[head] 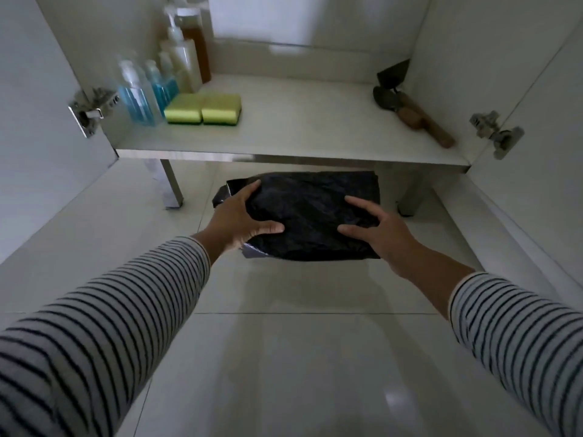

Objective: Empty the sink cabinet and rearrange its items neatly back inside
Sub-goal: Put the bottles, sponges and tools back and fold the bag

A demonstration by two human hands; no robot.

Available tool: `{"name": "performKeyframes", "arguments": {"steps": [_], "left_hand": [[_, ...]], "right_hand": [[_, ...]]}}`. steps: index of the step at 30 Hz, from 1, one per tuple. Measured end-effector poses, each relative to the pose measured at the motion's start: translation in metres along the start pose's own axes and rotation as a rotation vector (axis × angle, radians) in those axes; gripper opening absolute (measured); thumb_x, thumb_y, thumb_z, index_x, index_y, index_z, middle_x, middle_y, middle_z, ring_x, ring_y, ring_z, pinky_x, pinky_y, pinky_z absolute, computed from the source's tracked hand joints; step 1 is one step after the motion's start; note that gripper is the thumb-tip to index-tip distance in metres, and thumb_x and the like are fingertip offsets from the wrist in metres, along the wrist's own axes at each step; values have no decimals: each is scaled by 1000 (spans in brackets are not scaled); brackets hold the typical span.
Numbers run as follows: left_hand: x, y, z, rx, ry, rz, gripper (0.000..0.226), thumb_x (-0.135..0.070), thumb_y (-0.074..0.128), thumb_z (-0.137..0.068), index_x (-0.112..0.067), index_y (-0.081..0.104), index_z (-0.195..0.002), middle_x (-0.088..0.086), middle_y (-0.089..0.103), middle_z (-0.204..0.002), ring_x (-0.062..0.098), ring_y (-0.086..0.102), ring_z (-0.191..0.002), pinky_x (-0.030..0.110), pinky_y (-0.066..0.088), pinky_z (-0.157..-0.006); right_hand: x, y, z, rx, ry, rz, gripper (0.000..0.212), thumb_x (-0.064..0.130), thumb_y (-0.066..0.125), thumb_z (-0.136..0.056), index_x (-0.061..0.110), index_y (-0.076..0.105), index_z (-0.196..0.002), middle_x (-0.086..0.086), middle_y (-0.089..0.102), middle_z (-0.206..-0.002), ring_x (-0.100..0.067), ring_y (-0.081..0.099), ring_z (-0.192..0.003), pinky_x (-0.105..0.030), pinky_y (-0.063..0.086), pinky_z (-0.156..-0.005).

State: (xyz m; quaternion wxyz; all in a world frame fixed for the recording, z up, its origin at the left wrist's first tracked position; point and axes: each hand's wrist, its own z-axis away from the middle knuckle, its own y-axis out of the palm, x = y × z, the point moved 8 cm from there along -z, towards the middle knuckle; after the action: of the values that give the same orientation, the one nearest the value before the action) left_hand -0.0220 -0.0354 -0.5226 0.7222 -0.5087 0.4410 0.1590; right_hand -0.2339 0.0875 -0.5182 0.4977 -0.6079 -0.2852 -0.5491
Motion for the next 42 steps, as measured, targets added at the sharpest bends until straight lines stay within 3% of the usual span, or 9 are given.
{"name": "performKeyframes", "arguments": {"steps": [4, 5, 8, 12, 21, 28, 33, 37, 42], "left_hand": [[-71, -61, -29, -77, 152, -26, 103, -35, 83, -63, -24, 26, -148, 8, 41, -145, 29, 42, -130, 40, 36, -110], [-88, -74, -35, -87, 193, -30, 103, -35, 83, -63, -23, 25, -148, 8, 41, -145, 28, 42, -130, 39, 36, -110], [-129, -107, -55, -114, 280, -36, 101, -32, 82, -65, -22, 25, -148, 8, 41, -145, 28, 42, -130, 35, 35, -108], [-158, -124, -88, -133, 322, -64, 102, -33, 82, -66, -22, 24, -148, 7, 41, -144, 28, 40, -131, 35, 34, -108], [-106, -58, -187, -142, 183, -172, 107, -41, 82, -61, -24, 23, -148, 11, 42, -144, 31, 43, -129, 40, 37, -108], [-69, -9, -250, -46, 27, -166, 111, -41, 82, -62, -24, 17, -150, 11, 38, -147, 31, 38, -134, 38, 30, -112], [-66, -3, -265, -37, -3, -172, 110, -43, 81, -62, -25, 17, -150, 8, 36, -149, 29, 35, -137, 38, 28, -115], [-71, -11, -262, -7, -50, -197, 101, -50, 74, -70, -28, 16, -150, 7, 34, -150, 31, 35, -136, 38, 30, -113], [-90, -49, -252, 26, -119, -539, 80, -54, 63, -79, -18, 34, -144, 9, 46, -142, 29, 46, -126, 34, 39, -102]], "right_hand": [[77, -19, -23, -112, -107, 19, 56, 14, 74, -79, 28, 56, -130, 11, 44, -117, -7, 47, -105, -6, 49, -72], [95, -24, -28, -140, -135, 38, 56, 15, 74, -78, 28, 56, -130, 11, 42, -117, -6, 44, -106, -5, 47, -75], [139, -37, -48, -210, -208, 68, 57, 19, 76, -76, 30, 57, -129, 11, 41, -123, -7, 41, -116, -22, 41, -100], [162, -51, -83, -249, -216, 41, 56, 20, 79, -74, 36, 58, -124, 2, 42, -142, -19, 43, -129, -35, 39, -110], [92, -67, -188, -178, -139, 104, 56, 19, 75, -79, 30, 55, -130, 6, 41, -119, -14, 43, -116, -23, 41, -96], [44, -78, -254, -117, -37, 133, 56, 22, 75, -78, 31, 55, -130, -2, 48, -133, -16, 48, -108, -33, 44, -102], [34, -82, -273, -98, -23, 205, 57, 25, 76, -78, 29, 54, -130, -4, 48, -138, -24, 47, -123, -36, 43, -105], [43, -87, -280, -8, 15, 420, 63, 35, 72, -80, 30, 46, -136, -8, 39, -146, -29, 42, -129, -43, 39, -108], [86, -103, -278, 94, 90, 1000, 74, 46, 64, -84, 18, 32, -145, -13, 37, -147, -30, 39, -132, -37, 38, -107]]}}
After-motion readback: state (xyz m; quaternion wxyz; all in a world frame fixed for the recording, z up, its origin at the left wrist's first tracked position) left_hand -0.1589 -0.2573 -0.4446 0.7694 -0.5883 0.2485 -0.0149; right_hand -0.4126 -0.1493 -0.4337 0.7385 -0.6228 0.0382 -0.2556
